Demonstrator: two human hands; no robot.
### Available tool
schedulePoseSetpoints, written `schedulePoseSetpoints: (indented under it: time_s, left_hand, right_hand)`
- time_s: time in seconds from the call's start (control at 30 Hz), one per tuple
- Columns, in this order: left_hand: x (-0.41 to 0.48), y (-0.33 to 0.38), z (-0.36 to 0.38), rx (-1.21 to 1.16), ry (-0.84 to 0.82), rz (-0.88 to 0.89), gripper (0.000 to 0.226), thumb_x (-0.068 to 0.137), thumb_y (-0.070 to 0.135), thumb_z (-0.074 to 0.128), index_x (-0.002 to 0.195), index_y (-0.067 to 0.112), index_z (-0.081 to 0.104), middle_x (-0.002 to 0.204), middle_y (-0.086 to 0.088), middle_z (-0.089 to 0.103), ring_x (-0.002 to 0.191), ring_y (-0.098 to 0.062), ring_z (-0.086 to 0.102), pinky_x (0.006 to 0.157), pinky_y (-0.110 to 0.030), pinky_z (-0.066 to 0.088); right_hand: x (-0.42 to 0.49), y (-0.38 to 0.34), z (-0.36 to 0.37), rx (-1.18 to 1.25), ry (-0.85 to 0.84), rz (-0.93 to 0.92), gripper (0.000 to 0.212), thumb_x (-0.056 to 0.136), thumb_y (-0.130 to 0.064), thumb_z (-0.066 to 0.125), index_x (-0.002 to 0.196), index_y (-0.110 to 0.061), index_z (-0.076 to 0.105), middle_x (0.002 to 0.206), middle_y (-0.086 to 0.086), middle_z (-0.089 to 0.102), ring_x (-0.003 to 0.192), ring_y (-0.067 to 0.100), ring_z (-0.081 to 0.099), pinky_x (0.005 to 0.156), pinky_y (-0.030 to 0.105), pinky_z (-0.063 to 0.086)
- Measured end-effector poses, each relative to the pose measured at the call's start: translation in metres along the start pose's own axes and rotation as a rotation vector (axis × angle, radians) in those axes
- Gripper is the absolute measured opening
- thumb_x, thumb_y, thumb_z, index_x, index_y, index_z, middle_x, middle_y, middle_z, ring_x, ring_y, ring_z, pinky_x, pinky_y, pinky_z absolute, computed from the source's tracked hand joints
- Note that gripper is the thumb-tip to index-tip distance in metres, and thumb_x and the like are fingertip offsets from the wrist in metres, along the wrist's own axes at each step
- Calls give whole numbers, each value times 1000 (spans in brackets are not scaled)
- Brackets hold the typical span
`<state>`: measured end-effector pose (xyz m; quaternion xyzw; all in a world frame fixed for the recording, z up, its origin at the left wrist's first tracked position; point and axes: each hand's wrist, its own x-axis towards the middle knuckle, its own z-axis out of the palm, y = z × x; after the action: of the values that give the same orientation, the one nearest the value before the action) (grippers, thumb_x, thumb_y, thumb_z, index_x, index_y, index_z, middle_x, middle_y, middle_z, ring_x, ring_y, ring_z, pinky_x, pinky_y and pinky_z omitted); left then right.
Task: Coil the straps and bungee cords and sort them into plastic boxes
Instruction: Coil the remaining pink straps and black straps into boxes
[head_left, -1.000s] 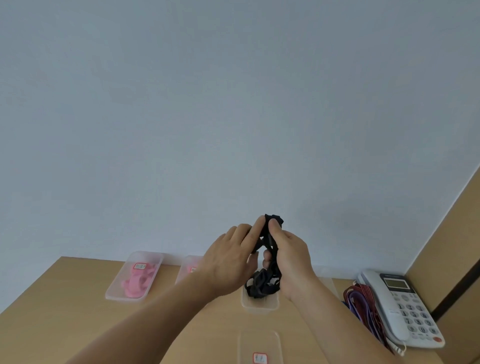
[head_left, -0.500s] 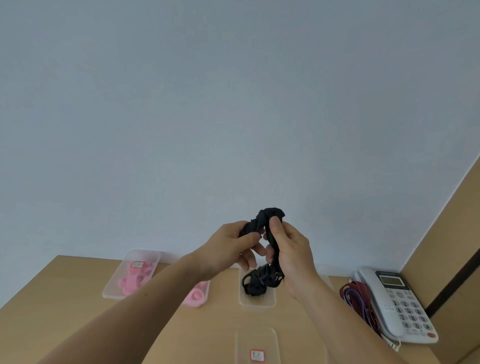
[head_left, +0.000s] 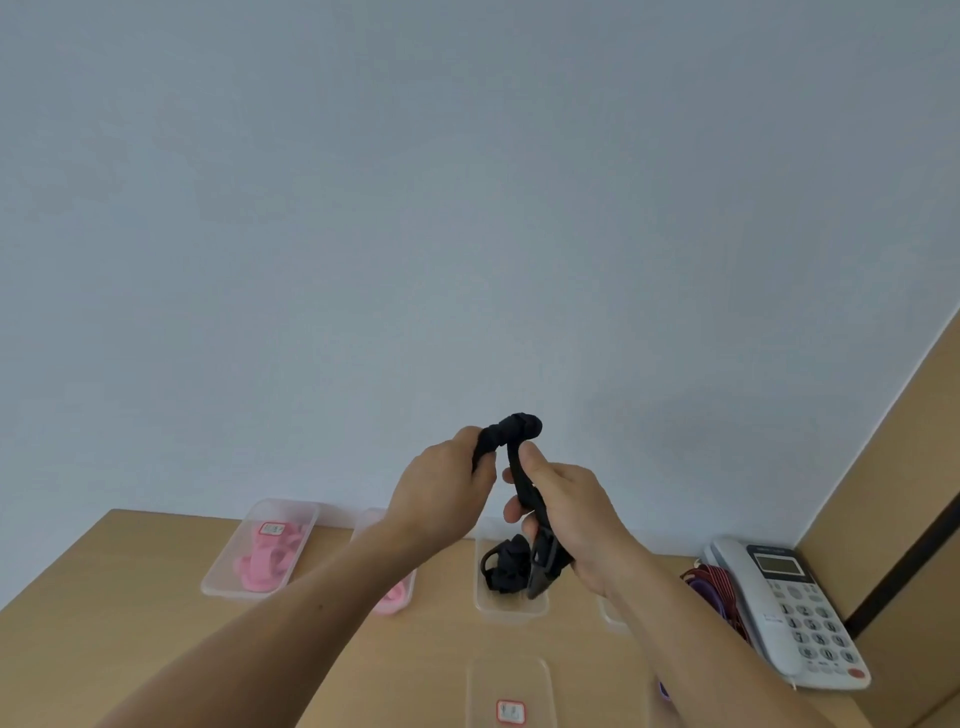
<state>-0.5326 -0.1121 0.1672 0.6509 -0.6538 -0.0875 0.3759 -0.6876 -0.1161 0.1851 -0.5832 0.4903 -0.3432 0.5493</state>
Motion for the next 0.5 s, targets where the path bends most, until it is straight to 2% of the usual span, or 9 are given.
schedulePoseSetpoints:
  time_s: [0.1,0.17,0.23,0.3,0.37,0.43,0.5]
  left_hand:
    - [3,-2,-2,-12,34,-17,18,101,29,43,97,17,56,61,5,55,49,-12,47,48,-26,34]
    - [8,-2,-6,-159,7,-55,18,100,29,45,94,16,56,68,0,61,51,-14,50,50,-31,43]
    - [11,-3,-9,-360,-19,-101,17,100,27,46,93,16,58,76,-2,66,49,-12,53,50,-29,48]
    - [12,-3,-11,-419,-19,-109,16,100,26,47,96,17,58,79,0,67,47,-9,54,48,-23,47]
    - [12,-5,-8,-288,-5,-66,17,100,28,46,97,16,58,72,2,63,48,-10,50,49,-29,45]
    - [10,-9,-2,-60,45,34,16,101,29,45,101,18,56,64,8,55,48,-7,46,47,-26,35]
    - [7,-12,2,142,117,167,15,100,27,48,108,19,59,71,6,56,51,-13,50,47,-26,32]
  right_hand:
    - [1,-1,-2,107,-84,25,44,96,-48,55,104,-7,69,71,3,68,51,13,49,56,27,40]
    - [1,1,-4,210,-123,1,30,95,-32,61,109,-6,68,77,4,70,53,13,49,55,27,39]
    - [1,5,-6,254,-91,-46,20,94,-22,62,111,-14,69,86,5,73,56,14,54,55,27,43]
    - [4,7,-5,233,-24,-58,17,94,-21,62,110,-22,70,89,6,74,57,16,57,55,28,45]
    - [6,8,1,182,-4,-25,18,97,-28,57,108,-22,70,79,5,70,52,16,51,53,27,41]
    - [6,7,6,147,-37,15,29,100,-40,50,107,-18,69,68,2,61,48,15,46,49,25,36]
    - [6,5,9,93,-54,25,45,99,-51,45,105,-12,66,62,0,57,47,15,46,47,23,38]
